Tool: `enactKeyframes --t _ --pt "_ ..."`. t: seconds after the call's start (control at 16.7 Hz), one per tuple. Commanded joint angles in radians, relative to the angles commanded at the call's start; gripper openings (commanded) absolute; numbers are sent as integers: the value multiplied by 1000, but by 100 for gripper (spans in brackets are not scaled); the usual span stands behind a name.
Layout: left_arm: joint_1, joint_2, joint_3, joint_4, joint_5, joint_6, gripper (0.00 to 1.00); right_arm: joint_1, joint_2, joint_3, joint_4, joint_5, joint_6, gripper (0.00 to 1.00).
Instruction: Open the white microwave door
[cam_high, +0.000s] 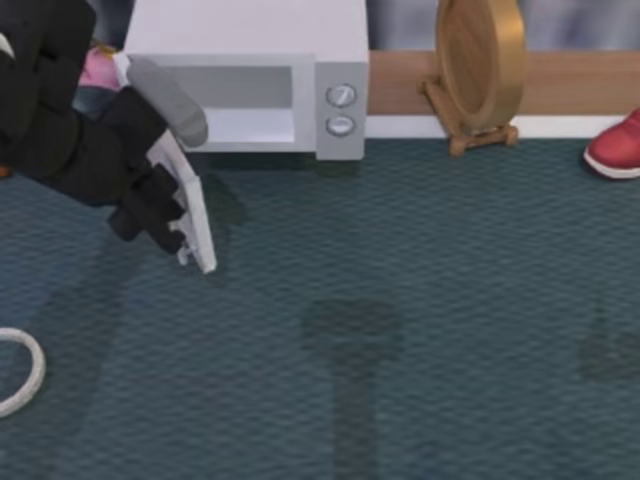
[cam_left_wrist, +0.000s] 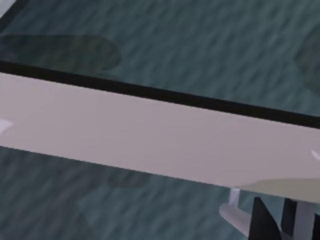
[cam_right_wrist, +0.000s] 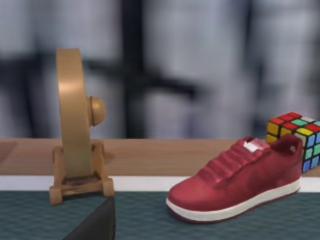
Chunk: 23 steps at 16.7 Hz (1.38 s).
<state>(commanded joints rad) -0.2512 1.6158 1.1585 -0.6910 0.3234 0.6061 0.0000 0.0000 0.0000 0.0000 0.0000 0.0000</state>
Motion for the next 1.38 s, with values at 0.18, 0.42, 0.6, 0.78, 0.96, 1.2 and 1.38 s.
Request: enactKeyframes --t 0.18,0.42,0.6,0.78,0.96,1.2,1.38 --pt "22 0 7 -19 17 53 0 0 0 0 0 0 0 100" --pt "68 4 15 -64 59 162 0 0 0 0 0 0 0 100" --pt "93 5 19 -88 84 222 0 0 0 0 0 0 0 100" --pt "95 4 19 -89 86 227 0 0 0 0 0 0 0 100" --pt "95 4 19 -89 86 227 0 0 0 0 0 0 0 100" --pt "95 4 19 -89 86 227 0 0 0 0 0 0 0 100" --pt "95 4 19 -89 86 227 0 0 0 0 0 0 0 100"
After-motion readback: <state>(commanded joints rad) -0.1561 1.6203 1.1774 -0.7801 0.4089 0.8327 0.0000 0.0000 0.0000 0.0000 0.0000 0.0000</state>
